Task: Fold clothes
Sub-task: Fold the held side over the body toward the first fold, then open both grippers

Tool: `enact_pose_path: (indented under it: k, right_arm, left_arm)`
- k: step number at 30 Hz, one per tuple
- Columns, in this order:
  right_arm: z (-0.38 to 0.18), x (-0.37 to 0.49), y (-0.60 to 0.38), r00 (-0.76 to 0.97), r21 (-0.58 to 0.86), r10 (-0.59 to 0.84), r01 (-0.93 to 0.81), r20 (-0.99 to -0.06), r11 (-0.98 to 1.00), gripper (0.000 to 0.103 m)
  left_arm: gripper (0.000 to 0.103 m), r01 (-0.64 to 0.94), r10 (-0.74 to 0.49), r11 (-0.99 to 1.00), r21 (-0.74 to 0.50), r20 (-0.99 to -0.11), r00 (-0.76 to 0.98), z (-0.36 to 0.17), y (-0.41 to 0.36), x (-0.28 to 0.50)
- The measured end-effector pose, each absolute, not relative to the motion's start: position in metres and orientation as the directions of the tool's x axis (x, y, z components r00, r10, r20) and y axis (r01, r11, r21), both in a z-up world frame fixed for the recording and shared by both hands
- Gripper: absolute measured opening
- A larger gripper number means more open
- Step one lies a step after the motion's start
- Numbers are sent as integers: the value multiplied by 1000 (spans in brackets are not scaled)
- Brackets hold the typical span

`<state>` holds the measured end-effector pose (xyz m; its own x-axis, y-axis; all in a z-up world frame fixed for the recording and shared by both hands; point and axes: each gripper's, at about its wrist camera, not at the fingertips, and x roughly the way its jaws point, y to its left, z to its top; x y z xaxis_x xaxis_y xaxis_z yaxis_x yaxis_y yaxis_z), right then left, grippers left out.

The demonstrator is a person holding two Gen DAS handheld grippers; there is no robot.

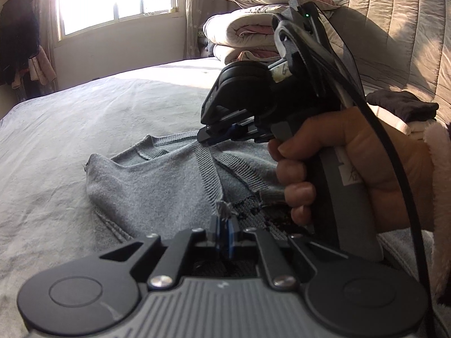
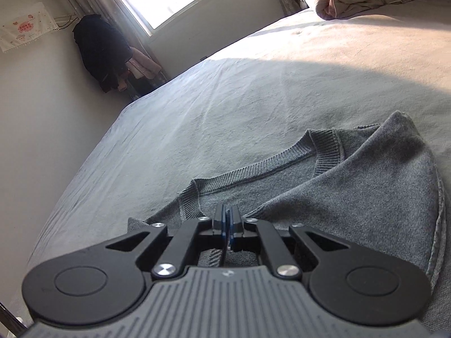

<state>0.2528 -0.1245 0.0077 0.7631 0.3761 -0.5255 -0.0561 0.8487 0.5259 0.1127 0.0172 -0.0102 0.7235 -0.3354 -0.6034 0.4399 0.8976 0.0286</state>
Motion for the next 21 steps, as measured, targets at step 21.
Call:
enact_pose_path:
  k: [21]
  right_arm:
    - [19,225,-157,699,525,439,-106,-565,845,15]
  left_arm:
    - [30,330,-416,909,-256,-614,671,9,105,105]
